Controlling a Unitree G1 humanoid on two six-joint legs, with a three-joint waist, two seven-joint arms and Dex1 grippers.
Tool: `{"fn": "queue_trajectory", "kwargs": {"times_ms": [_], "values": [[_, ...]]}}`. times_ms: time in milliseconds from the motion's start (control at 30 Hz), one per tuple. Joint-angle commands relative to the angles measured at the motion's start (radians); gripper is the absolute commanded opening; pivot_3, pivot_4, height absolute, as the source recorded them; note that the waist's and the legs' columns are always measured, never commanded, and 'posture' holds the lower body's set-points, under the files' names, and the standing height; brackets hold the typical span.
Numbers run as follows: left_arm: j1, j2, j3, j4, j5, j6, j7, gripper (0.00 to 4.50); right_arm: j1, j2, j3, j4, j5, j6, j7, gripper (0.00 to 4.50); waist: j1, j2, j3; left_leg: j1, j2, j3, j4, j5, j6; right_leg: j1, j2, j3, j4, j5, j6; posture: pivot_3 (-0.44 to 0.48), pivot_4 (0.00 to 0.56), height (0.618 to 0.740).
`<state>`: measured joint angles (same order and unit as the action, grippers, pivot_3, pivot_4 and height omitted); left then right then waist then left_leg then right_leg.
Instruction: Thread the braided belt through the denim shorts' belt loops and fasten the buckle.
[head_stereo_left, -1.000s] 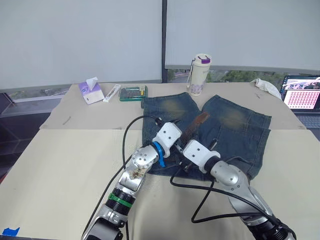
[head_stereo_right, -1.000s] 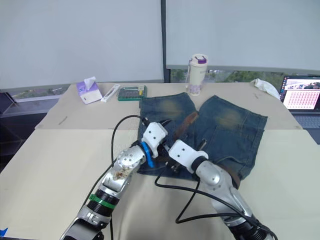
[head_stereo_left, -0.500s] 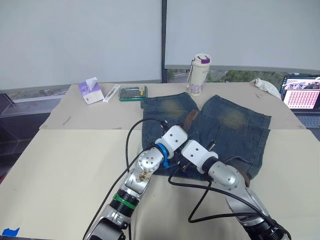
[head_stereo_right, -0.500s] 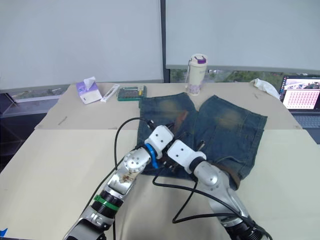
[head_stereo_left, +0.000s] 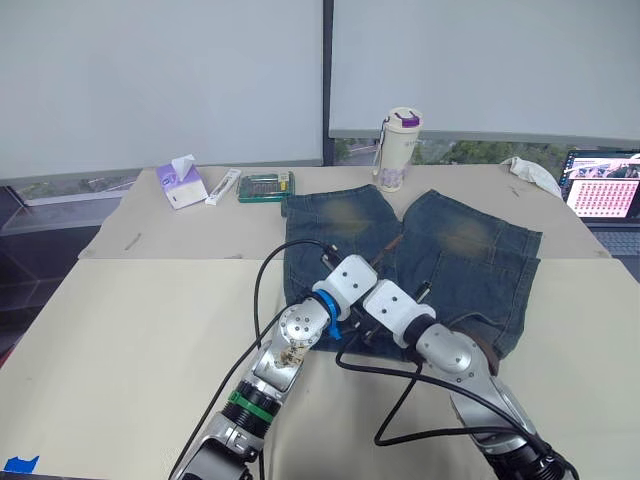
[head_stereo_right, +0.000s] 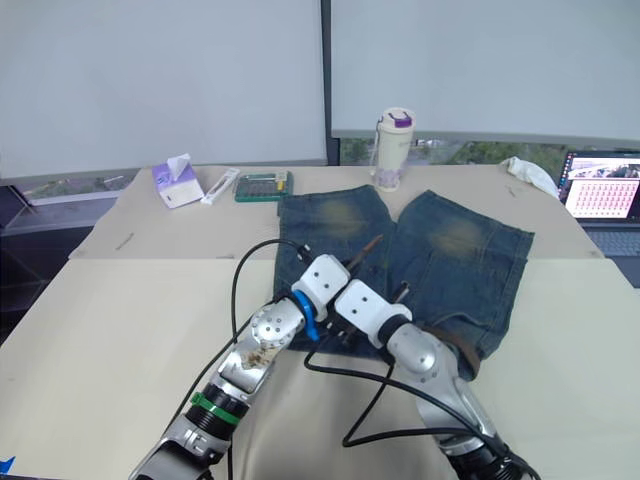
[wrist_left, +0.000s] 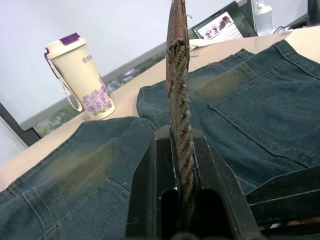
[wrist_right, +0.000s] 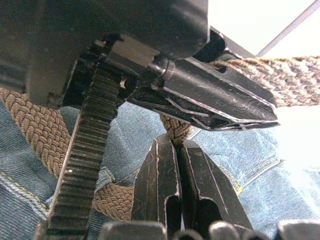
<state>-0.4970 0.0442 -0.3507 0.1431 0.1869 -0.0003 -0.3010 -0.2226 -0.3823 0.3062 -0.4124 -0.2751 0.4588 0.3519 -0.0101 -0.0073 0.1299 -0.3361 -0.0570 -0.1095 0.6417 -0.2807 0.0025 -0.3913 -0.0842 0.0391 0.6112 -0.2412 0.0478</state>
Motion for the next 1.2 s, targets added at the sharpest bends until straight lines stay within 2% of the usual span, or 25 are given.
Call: {"fn": "queue_trajectory", "kwargs": {"times_ms": [33,267,467,533,667,900,1133,1200], "values": [[-0.002,0.019,0.032,-0.001,0.03,-0.042,0.052,0.02,0.019,0.032,-0.082,-0.06,0.037,0.006,-0.025,0.0,0.0,0.0,0.0,0.0,0.0,0.0,0.0,0.0,0.0,0.0,0.0,0.0,0.0,0.0,0.0,0.0,0.15,0.74],[-0.006,0.034,0.058,0.026,0.082,-0.145,0.16,0.0,0.134,0.047,-0.238,-0.214,0.272,0.066,0.099,2.46,0.006,0.0,0.0,0.0,0.0,0.0,0.0,0.0,0.001,0.0,0.0,0.0,0.0,0.0,0.0,0.0,0.15,0.74],[0.017,0.047,0.08,0.017,0.064,-0.206,0.162,0.0,0.21,-0.058,-0.392,-0.311,0.447,0.192,0.216,4.49,0.015,0.0,0.0,0.0,-0.001,0.0,0.0,-0.001,0.002,0.001,-0.001,0.0,0.0,0.0,0.0,0.0,0.15,0.74],[0.033,0.053,0.091,0.002,0.015,-0.198,0.114,0.0,0.208,-0.13,-0.385,-0.307,0.42,0.193,0.231,4.49,0.012,0.001,-0.001,0.0,-0.001,0.001,0.0,-0.001,0.002,0.001,-0.001,0.0,0.0,0.0,0.0,0.0,0.15,0.74],[0.087,0.032,0.145,-0.097,-0.267,-0.046,-0.087,0.0,0.201,-0.269,-0.308,-0.274,0.341,0.162,0.251,4.49,0.008,0.001,-0.001,0.0,0.001,0.002,0.0,-0.001,0.002,0.0,0.001,0.0,0.001,0.0,0.0,0.0,0.15,0.74],[0.133,0.015,0.263,-0.23,-0.626,0.25,-0.223,0.0,0.176,-0.298,-0.241,-0.225,0.289,0.154,0.232,4.49,0.008,0.001,0.0,0.0,0.001,0.001,0.001,-0.001,0.002,0.001,0.001,0.0,0.0,0.0,0.0,0.0,0.15,0.74],[0.152,0.016,0.317,-0.265,-0.765,0.366,-0.266,0.0,0.136,-0.286,-0.197,-0.172,0.239,0.165,0.197,4.49,0.013,0.001,0.0,0.0,0.001,0.001,0.002,-0.001,0.002,0.001,0.001,0.0,0.0,0.0,0.0,0.0,0.15,0.74],[0.158,0.025,0.317,-0.267,-0.769,0.371,-0.278,0.0,0.127,-0.283,-0.185,-0.163,0.231,0.17,0.192,4.49,0.013,0.001,0.0,0.0,0.001,0.001,0.002,-0.001,0.001,0.001,0.001,0.0,0.0,0.0,0.0,0.0,0.15,0.74]]}}
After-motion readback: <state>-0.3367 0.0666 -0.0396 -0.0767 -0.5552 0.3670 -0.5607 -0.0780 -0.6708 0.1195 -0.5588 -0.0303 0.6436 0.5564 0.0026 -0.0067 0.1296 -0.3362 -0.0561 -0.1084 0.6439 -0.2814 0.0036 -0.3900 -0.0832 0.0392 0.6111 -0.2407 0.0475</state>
